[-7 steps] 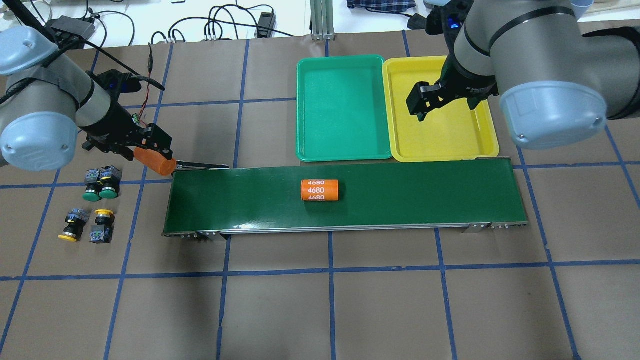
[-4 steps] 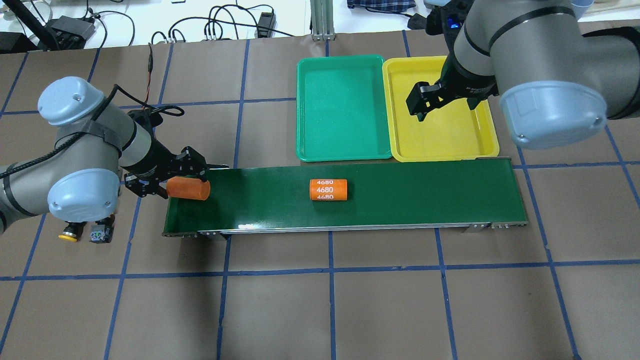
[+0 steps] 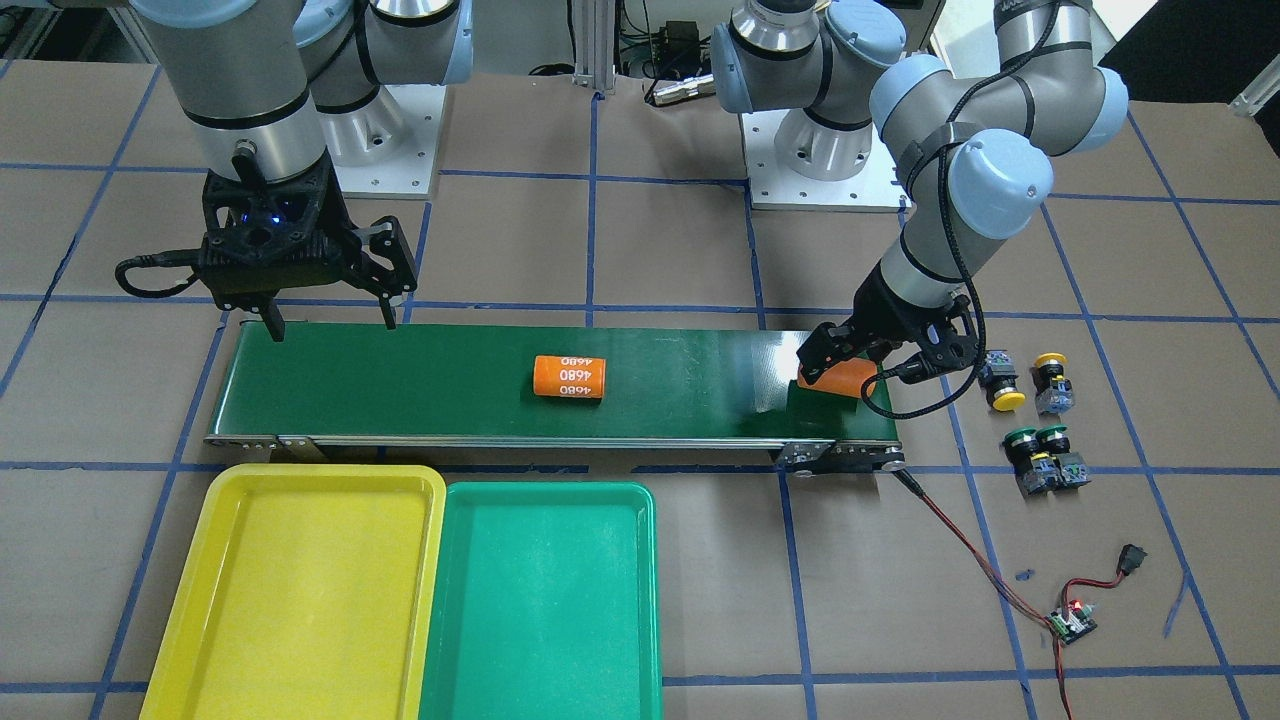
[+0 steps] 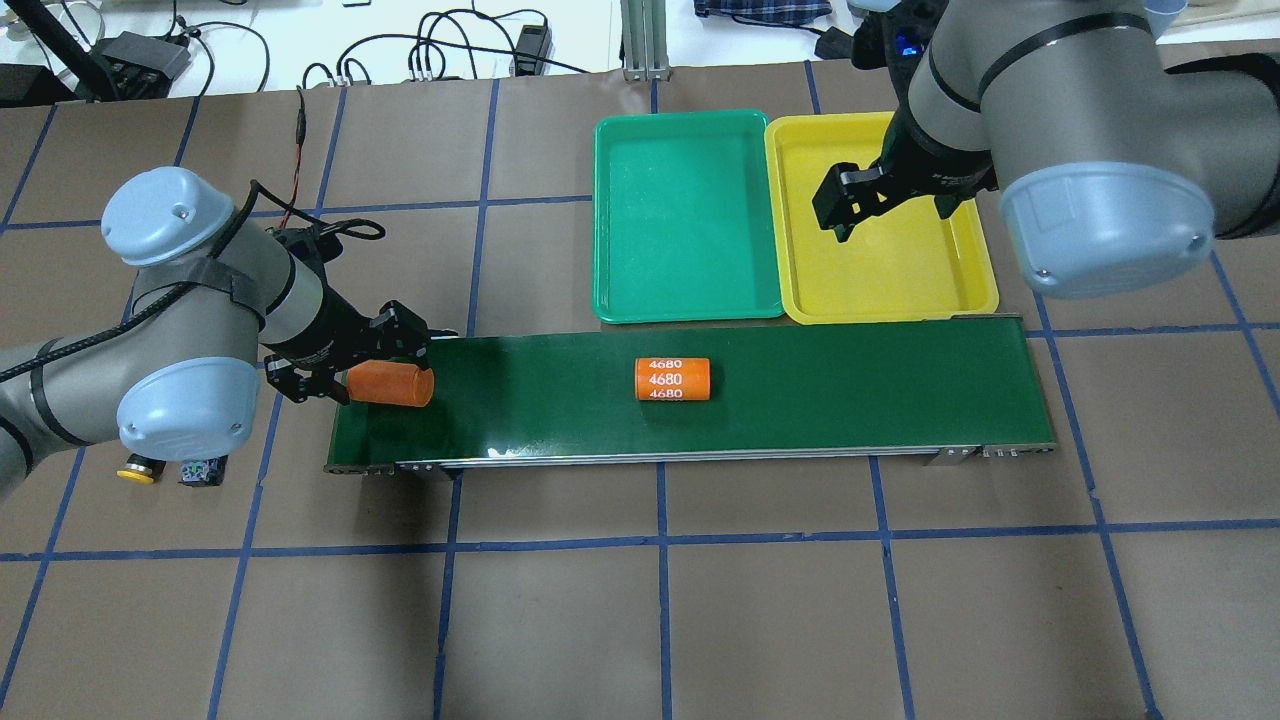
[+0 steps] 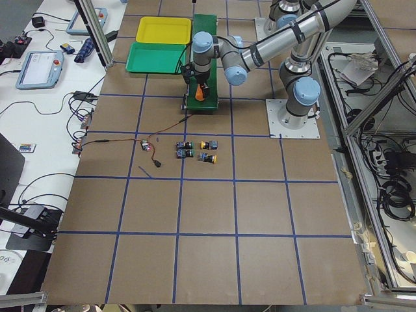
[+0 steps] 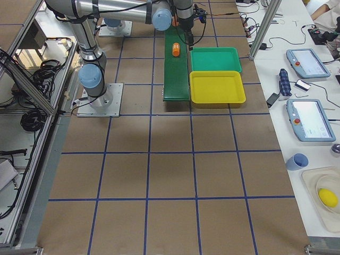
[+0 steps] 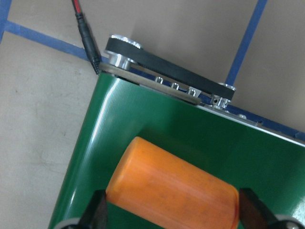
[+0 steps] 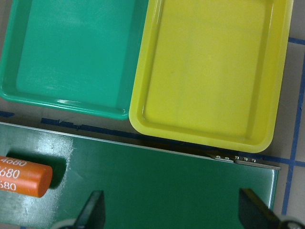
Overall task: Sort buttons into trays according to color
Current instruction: 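Carry the second orange cell onto the belt with the left gripper, then open the left gripper and move it back over the buttons, then lower the left gripper and grasp a green-capped black button, then carry the green-capped button onto the belt and release it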
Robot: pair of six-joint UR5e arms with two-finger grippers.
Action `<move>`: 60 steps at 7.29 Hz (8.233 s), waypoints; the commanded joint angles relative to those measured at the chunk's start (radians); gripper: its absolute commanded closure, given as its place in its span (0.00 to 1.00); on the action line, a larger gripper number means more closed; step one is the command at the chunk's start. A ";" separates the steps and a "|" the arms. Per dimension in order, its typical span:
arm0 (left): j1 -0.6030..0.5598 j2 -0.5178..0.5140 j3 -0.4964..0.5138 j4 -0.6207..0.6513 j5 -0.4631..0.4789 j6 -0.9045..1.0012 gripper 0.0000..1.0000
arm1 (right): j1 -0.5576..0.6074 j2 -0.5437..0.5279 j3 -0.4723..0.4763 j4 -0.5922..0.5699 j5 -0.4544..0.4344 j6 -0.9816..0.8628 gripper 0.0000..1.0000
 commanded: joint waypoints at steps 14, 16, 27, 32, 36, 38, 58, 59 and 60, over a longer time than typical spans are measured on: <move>0.139 -0.026 0.198 -0.028 0.153 0.346 0.00 | -0.001 0.009 -0.002 -0.010 0.014 0.002 0.00; 0.308 -0.112 0.225 -0.005 0.141 0.583 0.00 | 0.000 0.011 -0.001 -0.010 0.014 0.002 0.00; 0.352 -0.419 0.326 0.074 0.125 0.787 0.34 | 0.000 0.019 -0.002 -0.013 0.014 0.002 0.00; 0.349 -0.410 0.327 0.058 0.127 0.785 0.34 | 0.000 0.019 -0.001 -0.013 0.014 0.003 0.00; 0.344 -0.389 0.320 0.038 0.126 0.789 0.34 | -0.001 0.011 0.001 -0.012 0.014 0.003 0.00; 0.350 -0.409 0.326 0.040 0.126 0.789 0.34 | -0.001 0.009 0.005 -0.012 0.014 0.003 0.00; 0.035 -0.116 0.171 -0.166 -0.002 0.354 0.96 | 0.002 0.069 -0.002 -0.102 0.041 -0.049 0.00; 0.035 -0.117 0.166 -0.166 -0.003 0.367 0.23 | 0.002 0.069 -0.002 -0.107 0.041 -0.049 0.00; 0.033 -0.117 0.157 -0.166 -0.009 0.365 0.00 | 0.002 0.069 -0.002 -0.107 0.041 -0.049 0.00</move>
